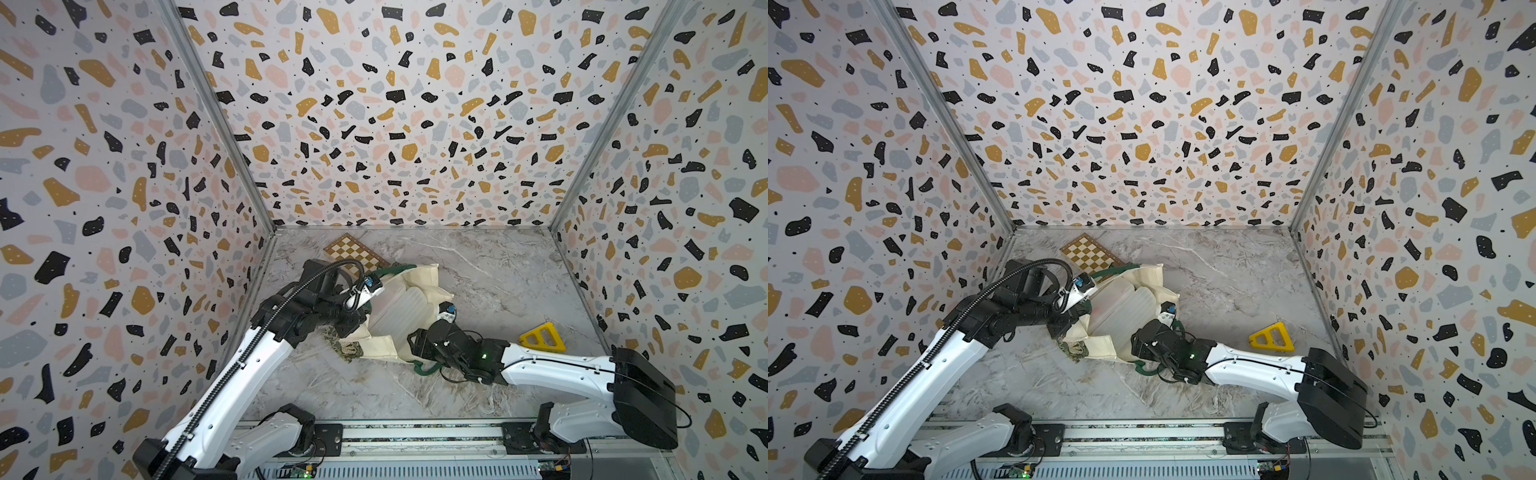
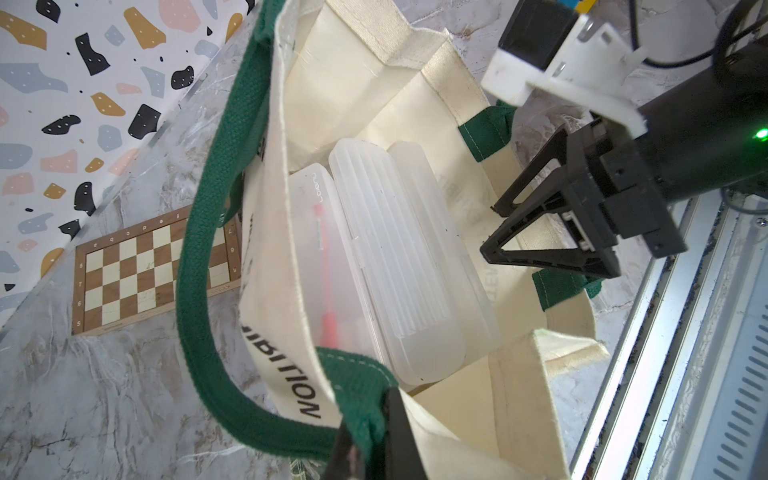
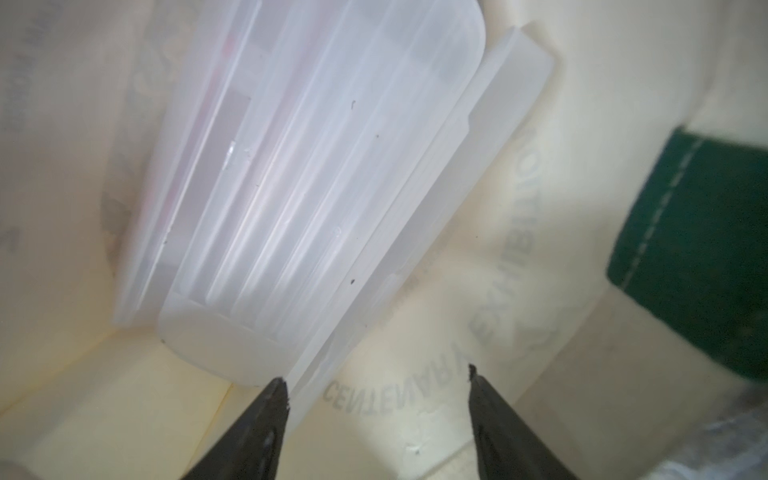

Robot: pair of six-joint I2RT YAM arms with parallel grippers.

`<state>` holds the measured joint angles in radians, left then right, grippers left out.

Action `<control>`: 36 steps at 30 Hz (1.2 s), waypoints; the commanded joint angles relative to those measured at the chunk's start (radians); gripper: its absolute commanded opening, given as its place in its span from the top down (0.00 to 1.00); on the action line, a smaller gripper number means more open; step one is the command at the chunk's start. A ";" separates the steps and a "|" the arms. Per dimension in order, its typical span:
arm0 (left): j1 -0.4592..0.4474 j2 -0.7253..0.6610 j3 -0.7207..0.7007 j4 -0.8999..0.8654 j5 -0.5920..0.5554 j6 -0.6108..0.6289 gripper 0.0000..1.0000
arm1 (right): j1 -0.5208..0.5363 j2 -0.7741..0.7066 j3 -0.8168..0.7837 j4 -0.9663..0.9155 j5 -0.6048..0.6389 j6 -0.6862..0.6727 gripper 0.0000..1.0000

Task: Take out the pencil case from the canvas bag
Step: Pick up the pencil case from the canvas bag.

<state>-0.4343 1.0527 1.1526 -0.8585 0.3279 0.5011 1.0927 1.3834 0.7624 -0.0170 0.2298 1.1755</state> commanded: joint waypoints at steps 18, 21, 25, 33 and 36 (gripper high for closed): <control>0.023 -0.059 -0.002 0.027 0.128 -0.042 1.00 | -0.087 0.242 0.103 0.154 -0.038 -0.019 0.80; 0.025 -0.063 -0.008 0.035 0.121 -0.042 1.00 | -0.075 0.181 0.092 0.128 0.009 -0.071 0.93; 0.031 -0.065 -0.013 0.041 0.114 -0.044 1.00 | -0.050 0.076 0.061 0.118 0.061 -0.153 0.98; 0.050 -0.060 -0.014 0.053 0.113 -0.056 1.00 | -0.047 -0.026 0.029 0.096 0.020 -0.243 1.00; 0.059 -0.059 -0.013 0.058 0.127 -0.068 1.00 | -0.047 -0.045 0.014 0.099 0.007 -0.256 1.00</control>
<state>-0.3859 1.0084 1.1233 -0.8734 0.4160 0.4480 1.0344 1.3785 0.7834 0.0742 0.2684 0.9760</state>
